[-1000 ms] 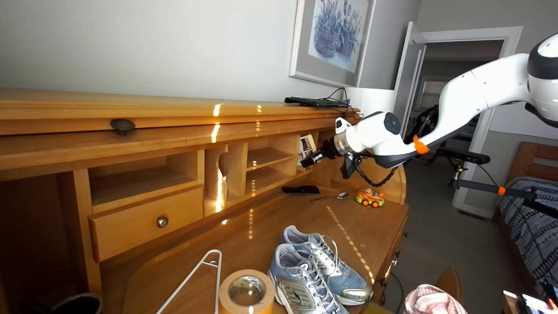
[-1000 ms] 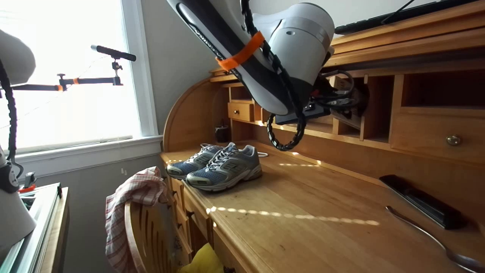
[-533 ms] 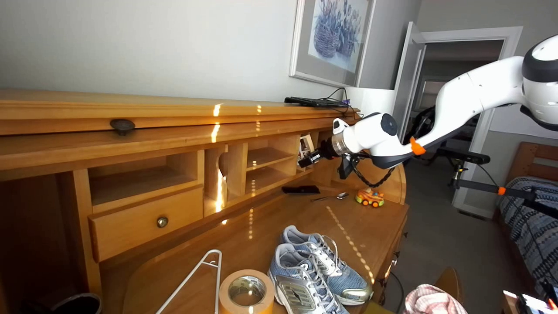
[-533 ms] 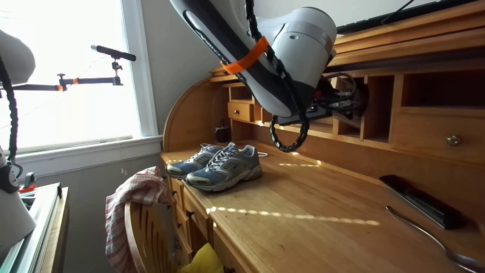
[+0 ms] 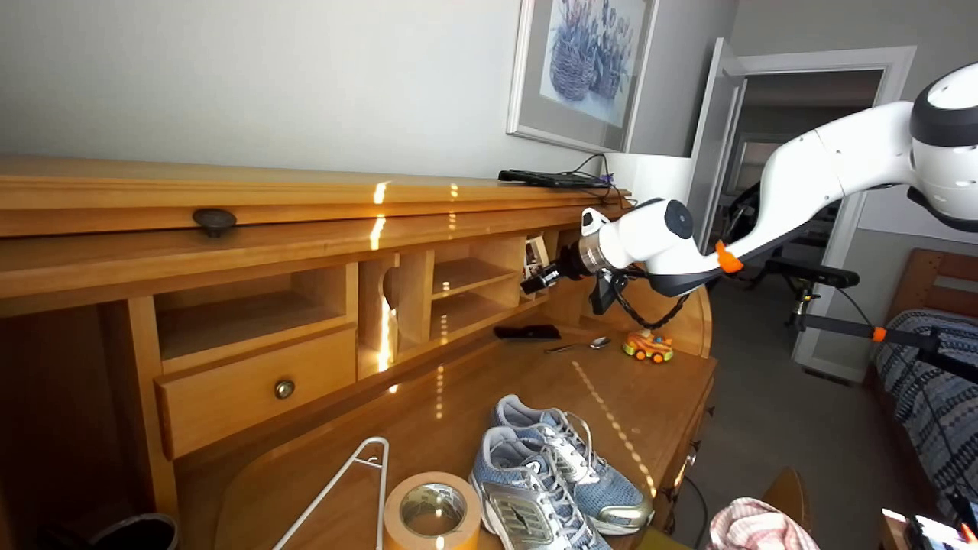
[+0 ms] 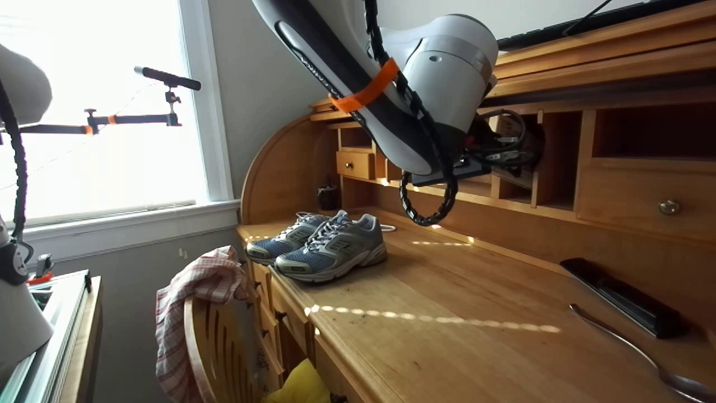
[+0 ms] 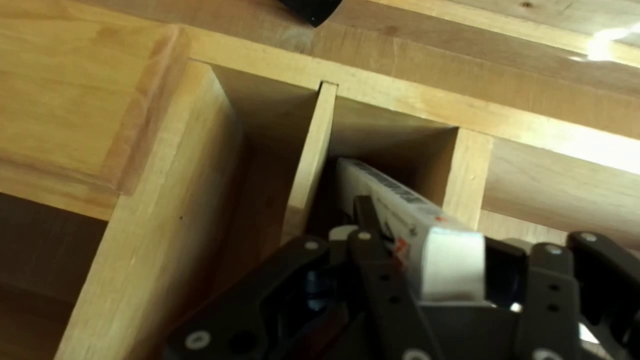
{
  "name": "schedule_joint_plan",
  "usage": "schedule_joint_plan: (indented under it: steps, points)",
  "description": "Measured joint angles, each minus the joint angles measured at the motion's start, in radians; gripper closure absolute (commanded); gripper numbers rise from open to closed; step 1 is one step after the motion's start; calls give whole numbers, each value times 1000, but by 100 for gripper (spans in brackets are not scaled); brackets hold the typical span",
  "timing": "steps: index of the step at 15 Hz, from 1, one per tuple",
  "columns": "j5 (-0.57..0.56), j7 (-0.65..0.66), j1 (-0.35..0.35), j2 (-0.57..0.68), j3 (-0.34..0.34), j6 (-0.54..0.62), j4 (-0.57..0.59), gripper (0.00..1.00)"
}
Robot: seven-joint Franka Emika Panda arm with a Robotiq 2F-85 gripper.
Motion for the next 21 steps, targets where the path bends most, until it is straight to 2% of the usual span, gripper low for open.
schedule_joint_plan:
  steps: [1, 2, 3, 8, 9, 15, 16, 17, 18, 20, 21]
  points:
    - [0, 0, 0, 0, 0, 0, 0, 78]
    - [0, 0, 0, 1, 0, 0, 1, 53]
    - [0, 0, 1, 1, 0, 0, 1, 52]
    - [0, 0, 28, 18, -11, -32, 30, 17]
    - [0, 0, 33, 22, -14, -37, 39, 13]
    - [0, 0, 44, 40, -17, -44, 59, 9]
    - [0, 0, 44, 40, -17, -44, 58, 16]
    - [0, 0, 44, 40, -17, -45, 58, 59]
    - [0, 1, 44, 40, -16, -46, 57, 61]
    - [0, 5, 43, 38, -13, -47, 50, 78]
    - [0, 9, 43, 36, -11, -49, 43, 57]
